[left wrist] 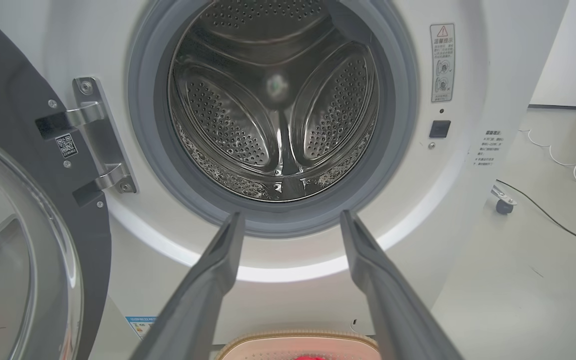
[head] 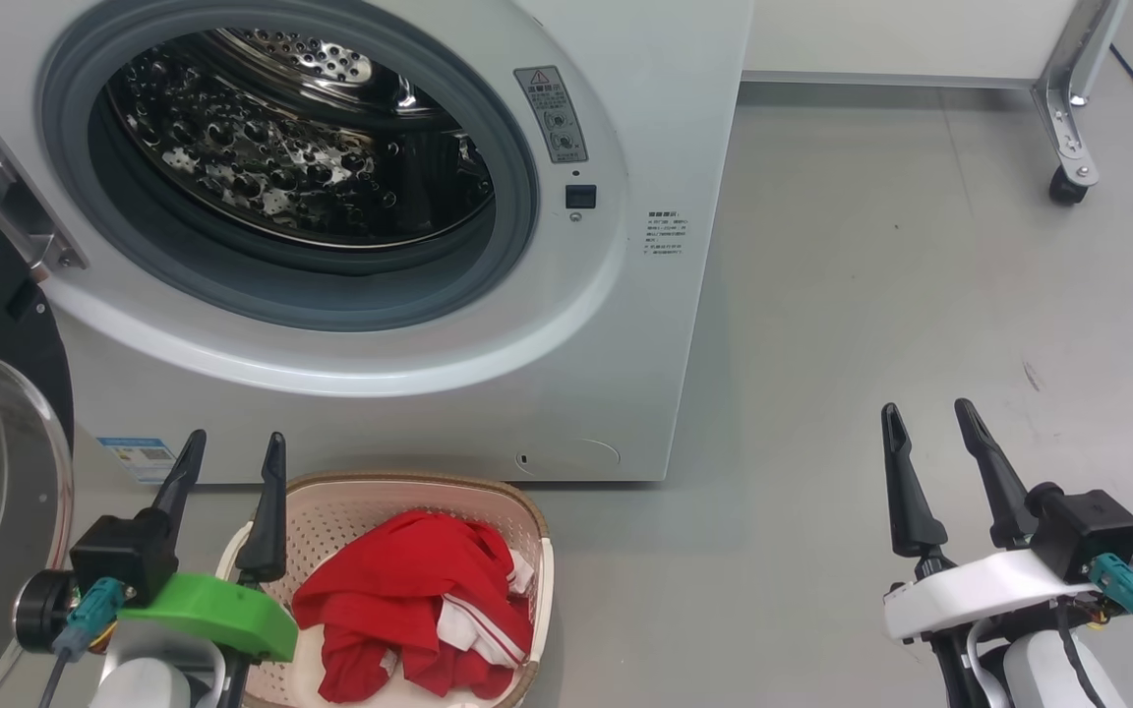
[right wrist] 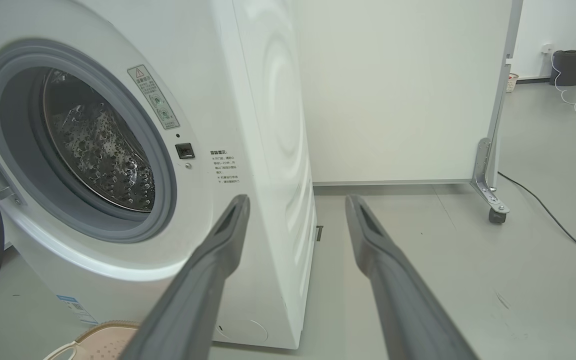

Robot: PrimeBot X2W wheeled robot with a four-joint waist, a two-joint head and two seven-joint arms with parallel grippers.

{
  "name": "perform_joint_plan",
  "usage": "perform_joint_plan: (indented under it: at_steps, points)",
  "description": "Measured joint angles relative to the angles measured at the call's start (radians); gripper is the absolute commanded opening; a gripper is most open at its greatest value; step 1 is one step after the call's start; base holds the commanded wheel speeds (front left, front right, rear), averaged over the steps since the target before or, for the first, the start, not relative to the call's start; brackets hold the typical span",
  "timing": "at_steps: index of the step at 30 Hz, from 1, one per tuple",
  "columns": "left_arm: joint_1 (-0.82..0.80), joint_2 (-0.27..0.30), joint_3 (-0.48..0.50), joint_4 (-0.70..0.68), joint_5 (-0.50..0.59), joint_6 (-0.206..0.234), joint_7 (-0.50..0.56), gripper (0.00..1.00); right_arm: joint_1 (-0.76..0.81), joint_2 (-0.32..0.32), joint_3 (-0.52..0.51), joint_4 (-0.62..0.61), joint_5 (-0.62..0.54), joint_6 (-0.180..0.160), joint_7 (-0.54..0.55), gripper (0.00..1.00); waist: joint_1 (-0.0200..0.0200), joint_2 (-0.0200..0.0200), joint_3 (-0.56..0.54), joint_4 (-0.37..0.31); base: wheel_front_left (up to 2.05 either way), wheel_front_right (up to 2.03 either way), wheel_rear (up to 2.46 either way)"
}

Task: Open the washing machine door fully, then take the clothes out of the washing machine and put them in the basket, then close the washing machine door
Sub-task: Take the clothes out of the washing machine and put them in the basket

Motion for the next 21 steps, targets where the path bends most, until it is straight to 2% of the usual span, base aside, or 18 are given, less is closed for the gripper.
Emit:
perform_joint_plan:
  at_steps: [21]
  points:
    - [0.046,-0.014,0.003,-0.093,0.007,0.000,0.000,1.00,0.012,0.000,0.000,-0.017,0.000,0.000,0.000,1.00,0.0000,0.0000,0.015,-0.011,0.00,0.00,0.00]
